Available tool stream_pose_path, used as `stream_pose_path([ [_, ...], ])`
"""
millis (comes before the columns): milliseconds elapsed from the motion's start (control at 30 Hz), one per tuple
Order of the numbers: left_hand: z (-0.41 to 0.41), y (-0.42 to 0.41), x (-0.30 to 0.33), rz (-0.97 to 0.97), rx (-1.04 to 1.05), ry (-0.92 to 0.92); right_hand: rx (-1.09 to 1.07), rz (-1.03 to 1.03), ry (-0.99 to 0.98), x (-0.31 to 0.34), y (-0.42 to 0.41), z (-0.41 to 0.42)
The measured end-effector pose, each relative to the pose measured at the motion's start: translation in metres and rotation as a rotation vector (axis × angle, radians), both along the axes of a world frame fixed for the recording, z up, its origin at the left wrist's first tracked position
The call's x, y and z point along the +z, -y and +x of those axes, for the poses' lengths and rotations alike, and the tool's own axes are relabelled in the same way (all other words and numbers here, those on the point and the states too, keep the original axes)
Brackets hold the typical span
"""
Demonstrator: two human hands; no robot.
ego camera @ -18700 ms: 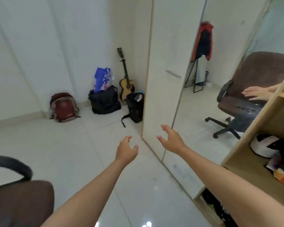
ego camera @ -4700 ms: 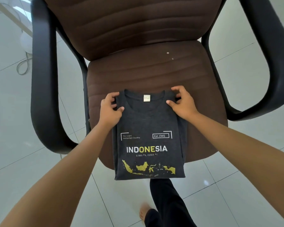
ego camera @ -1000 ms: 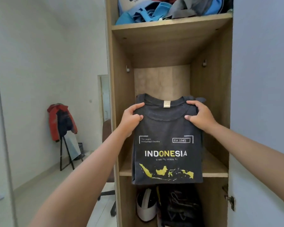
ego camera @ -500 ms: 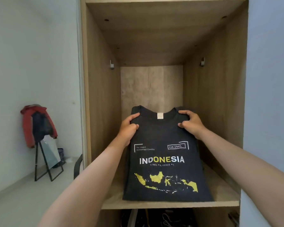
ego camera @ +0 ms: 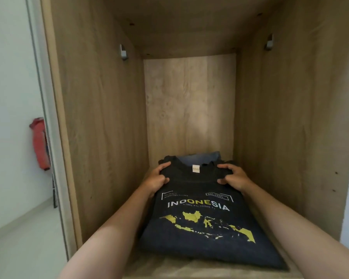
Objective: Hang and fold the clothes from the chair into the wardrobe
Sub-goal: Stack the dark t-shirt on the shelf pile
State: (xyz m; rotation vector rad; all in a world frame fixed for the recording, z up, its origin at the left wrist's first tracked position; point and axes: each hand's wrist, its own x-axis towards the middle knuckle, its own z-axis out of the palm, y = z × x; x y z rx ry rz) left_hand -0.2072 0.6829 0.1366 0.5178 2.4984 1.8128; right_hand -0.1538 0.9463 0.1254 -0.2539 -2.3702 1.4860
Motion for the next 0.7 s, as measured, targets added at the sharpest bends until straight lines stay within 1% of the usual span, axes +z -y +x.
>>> stream_pose_path([
  [167, -0.007, -0.002, -0.016, -0.121, -0.016, -0.046, 0.022, 0.063, 0.026, -0.012, -0.006, -0.001],
  [267, -0.007, 0.003, -0.015, -0.248, -0.015, -0.064, 0.017, 0.121, 0.038, -0.014, -0.006, 0.009],
  [367, 0.006, 0.012, -0.010, -0.340, -0.024, -0.031, -0.048, 0.178, 0.059, -0.013, -0.007, 0.023],
  [467, 0.032, 0.020, -0.002, -0.327, -0.047, -0.079, -0.096, 0.211, 0.065, -0.010, 0.001, 0.045],
  [633, 0.092, 0.027, -0.005, -0.209, -0.125, -0.175, -0.100, 0.198, -0.033, -0.008, 0.041, 0.104],
  [700, 0.119, 0.029, -0.010, -0.224, -0.157, -0.190, -0.087, 0.238, -0.038, -0.011, 0.055, 0.129],
])
